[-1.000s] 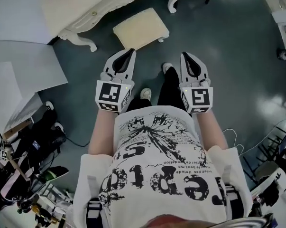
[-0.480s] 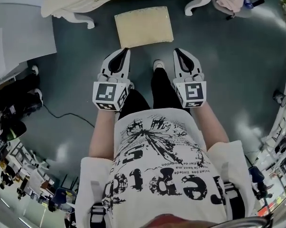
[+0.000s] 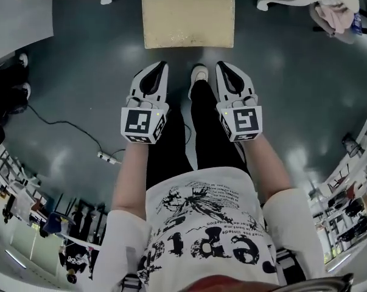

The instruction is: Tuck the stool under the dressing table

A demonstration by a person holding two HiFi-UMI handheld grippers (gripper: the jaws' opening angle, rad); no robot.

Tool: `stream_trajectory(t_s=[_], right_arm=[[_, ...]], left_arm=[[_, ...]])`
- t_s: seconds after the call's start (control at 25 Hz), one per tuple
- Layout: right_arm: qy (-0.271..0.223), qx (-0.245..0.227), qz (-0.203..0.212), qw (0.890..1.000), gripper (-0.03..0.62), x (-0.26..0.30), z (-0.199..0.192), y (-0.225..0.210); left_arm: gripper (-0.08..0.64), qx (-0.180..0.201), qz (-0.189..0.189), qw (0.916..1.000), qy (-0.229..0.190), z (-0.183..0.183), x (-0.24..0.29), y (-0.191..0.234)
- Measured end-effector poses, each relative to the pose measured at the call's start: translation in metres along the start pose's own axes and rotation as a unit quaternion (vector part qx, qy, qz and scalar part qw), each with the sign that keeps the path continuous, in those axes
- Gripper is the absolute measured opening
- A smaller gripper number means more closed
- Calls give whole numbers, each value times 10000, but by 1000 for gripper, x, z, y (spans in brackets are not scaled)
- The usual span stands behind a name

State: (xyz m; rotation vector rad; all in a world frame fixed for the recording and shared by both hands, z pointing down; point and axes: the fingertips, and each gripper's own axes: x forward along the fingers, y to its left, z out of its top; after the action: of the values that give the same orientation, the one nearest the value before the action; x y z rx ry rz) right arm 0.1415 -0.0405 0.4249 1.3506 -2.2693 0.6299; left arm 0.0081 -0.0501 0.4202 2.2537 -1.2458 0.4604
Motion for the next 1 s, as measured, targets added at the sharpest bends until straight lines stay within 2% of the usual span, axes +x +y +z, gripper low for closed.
stream_trajectory(t_s=[0.2,0.4,0.64,0.76,0.88,1.0], right_arm=[[202,-36,32,9998,18,49,-79,-4],[228,-73,-60,9997,18,93,-138,-9],[346,-72,-41,9994,18,129,-182,-11],[472,-120,-48,9988,18,142,-200,-14],[595,-94,-133,9981,18,154,-209,-18],[666,184,-276,9972,18,163,-207,-23]], left_arm=[[20,211,143,9993,256,-88,42,19],[20,-155,158,9994,263,-152,77,33],[20,-314,92,9993,183,-191,106,44],[20,-265,81,9992,274,-206,120,50],[20,-261,155,9987,404,-213,129,58],[20,-359,179,9981,458,-213,136,64]])
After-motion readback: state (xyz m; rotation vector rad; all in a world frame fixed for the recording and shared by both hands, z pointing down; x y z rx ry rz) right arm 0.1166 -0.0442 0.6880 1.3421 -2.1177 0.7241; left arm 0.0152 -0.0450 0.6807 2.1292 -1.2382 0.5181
